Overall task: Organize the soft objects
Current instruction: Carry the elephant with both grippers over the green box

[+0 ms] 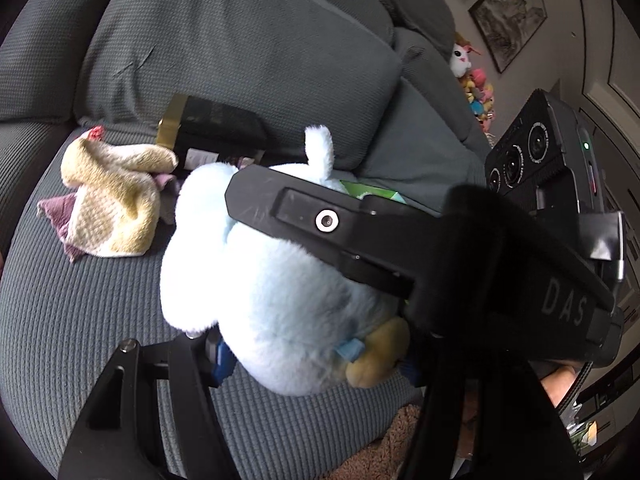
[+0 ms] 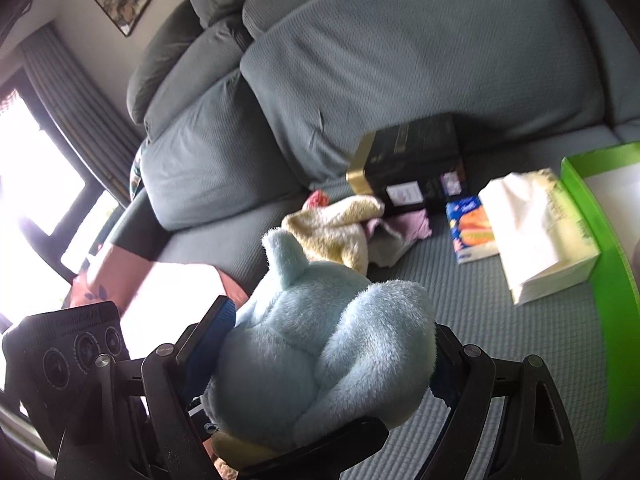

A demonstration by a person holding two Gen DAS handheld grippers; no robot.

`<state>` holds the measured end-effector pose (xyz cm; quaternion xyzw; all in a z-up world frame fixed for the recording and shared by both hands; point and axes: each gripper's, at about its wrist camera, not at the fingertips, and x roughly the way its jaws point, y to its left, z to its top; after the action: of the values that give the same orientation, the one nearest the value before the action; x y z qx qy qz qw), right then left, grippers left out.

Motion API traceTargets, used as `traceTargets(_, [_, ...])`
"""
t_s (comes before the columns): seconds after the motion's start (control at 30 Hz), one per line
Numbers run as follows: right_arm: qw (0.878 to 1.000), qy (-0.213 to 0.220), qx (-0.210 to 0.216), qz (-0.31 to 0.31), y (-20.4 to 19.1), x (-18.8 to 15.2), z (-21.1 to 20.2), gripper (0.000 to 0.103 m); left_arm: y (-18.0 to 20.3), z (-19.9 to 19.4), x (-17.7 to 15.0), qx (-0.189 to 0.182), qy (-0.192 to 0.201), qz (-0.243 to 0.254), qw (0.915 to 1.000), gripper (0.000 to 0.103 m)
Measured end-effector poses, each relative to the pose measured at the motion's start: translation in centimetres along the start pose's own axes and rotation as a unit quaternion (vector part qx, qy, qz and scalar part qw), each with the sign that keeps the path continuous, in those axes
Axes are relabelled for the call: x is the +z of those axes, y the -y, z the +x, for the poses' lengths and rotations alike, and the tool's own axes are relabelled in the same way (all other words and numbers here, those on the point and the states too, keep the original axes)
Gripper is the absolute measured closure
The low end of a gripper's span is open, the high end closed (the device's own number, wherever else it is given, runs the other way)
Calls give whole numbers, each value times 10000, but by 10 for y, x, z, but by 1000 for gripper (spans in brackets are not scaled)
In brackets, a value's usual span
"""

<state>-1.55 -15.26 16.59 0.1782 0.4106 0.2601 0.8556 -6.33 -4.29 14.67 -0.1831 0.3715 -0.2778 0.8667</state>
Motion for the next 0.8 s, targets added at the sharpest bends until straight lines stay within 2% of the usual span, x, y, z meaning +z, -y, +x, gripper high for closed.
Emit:
traceTargets(0.23, [9976,686,36,0,18,6,-47,17,50,11,11,-93,174,660,9976,42])
traceTargets(0.43, [9917,1214,26,415,54,3,-89,17,99,38,9,-225,83,1256,9918,42])
traceTargets(0.67, [9759,1798,-123,1230,110,-9,-131,17,144,83,7,-582,-134,1729,9831,42])
traceTargets(0.8, [9657,2075,-368,1515,132,-18,-147,16,156,111,6,-874,-332,1794,9793,41])
